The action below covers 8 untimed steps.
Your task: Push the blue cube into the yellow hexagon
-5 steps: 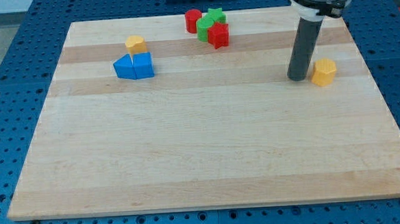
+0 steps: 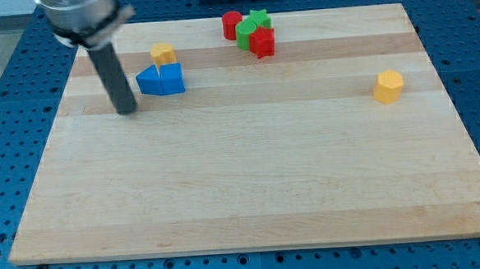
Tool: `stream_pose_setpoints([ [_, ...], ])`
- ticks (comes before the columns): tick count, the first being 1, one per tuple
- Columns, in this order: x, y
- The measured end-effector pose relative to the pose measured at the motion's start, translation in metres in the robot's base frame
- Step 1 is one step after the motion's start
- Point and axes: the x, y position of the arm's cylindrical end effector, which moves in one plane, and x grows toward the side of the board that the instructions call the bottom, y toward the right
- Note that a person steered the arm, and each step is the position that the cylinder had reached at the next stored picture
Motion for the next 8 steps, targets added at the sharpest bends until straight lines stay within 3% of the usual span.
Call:
stream_pose_setpoints([
  [1,-0.043,-0.020],
  [2,-0.048,0.018],
  [5,-0.033,0.204],
  [7,-0.032,0.185],
  [8,-0.059,0.160],
])
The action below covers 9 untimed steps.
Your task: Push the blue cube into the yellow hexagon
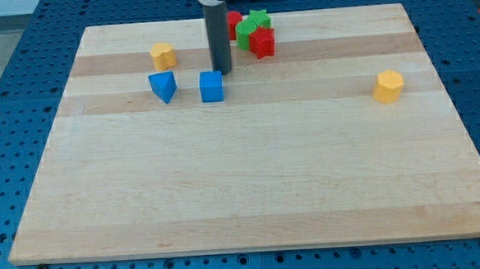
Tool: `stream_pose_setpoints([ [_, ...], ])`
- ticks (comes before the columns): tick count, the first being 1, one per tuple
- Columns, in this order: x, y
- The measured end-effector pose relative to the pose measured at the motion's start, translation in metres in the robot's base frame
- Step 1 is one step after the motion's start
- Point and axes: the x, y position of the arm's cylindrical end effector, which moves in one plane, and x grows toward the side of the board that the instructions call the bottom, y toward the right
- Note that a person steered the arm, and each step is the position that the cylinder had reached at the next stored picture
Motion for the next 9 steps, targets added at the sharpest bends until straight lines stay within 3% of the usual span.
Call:
stream_pose_setpoints([
  [1,0.005,-0.049],
  [2,0.038,-0.055],
  [5,0.046,0.074],
  [7,0.060,0.016],
  [9,0.082,0.093],
])
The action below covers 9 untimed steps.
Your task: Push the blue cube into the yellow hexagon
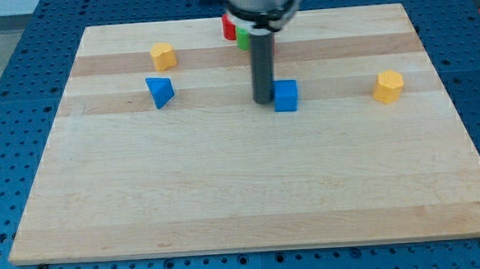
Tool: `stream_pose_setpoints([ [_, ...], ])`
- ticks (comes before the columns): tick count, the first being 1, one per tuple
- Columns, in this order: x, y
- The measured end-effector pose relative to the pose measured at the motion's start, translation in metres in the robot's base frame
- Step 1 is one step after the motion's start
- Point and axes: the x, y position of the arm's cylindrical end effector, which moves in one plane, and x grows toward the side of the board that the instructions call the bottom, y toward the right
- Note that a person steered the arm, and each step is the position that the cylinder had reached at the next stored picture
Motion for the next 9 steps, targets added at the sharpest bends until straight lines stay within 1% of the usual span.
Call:
stream_pose_setpoints([
  [1,0.001,0.055],
  [2,0.002,0.061],
  [3,0.040,0.021],
  [4,0.078,0.040],
  [5,0.051,0.065],
  [6,0.020,0.066],
  [7,-0.002,0.080],
  [8,-0.003,0.083],
  [9,-0.003,0.111],
])
